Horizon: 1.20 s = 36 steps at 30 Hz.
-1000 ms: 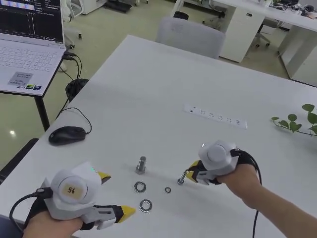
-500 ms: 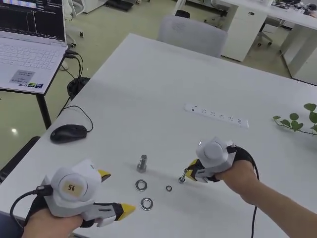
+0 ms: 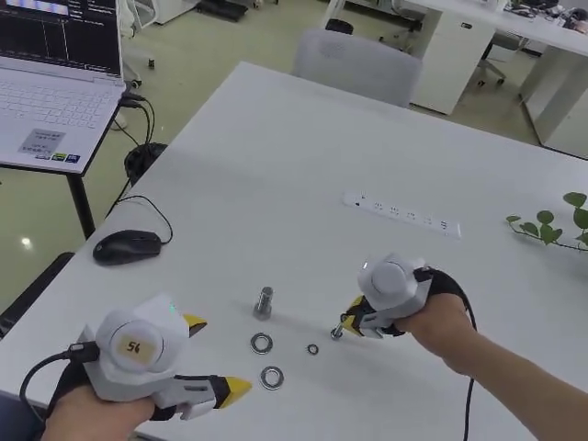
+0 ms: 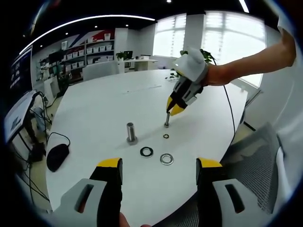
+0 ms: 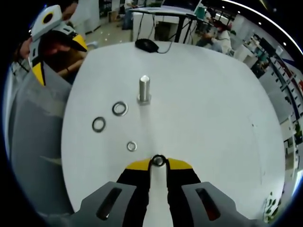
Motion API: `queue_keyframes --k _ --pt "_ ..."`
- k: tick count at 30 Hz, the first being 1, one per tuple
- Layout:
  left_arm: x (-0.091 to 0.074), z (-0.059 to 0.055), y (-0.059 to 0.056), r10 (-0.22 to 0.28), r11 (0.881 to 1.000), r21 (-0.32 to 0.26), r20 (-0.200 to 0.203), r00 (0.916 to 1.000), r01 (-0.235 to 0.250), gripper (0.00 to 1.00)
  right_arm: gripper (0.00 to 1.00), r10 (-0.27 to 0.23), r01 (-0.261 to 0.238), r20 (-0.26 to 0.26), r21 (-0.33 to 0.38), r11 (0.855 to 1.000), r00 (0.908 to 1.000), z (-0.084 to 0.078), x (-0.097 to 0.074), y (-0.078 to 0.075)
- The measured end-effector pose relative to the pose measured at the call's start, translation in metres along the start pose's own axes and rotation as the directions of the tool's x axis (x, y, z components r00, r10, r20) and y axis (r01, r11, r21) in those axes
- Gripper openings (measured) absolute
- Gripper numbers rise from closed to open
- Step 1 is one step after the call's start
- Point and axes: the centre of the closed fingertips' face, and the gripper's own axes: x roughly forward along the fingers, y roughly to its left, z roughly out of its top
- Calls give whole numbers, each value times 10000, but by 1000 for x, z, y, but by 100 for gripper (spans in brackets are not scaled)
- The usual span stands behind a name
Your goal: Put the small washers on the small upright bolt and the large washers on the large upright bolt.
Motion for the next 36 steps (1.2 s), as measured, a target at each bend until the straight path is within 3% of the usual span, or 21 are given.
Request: queue_keyframes --k 14,27,36 --pt "-3 -2 2 82 10000 -54 -25 10000 -83 62 13 146 -146 -297 14 9999 9995 -3 9 1" --pt "-6 -8 5 171 9998 -133 -108 9998 -172 62 13 177 -205 -950 -287 9994 9953 -9 24 5" --pt "-8 -10 6 194 9997 -156 -158 9997 -196 62 13 300 -305 -1136 -28 9995 9931 -17 36 5"
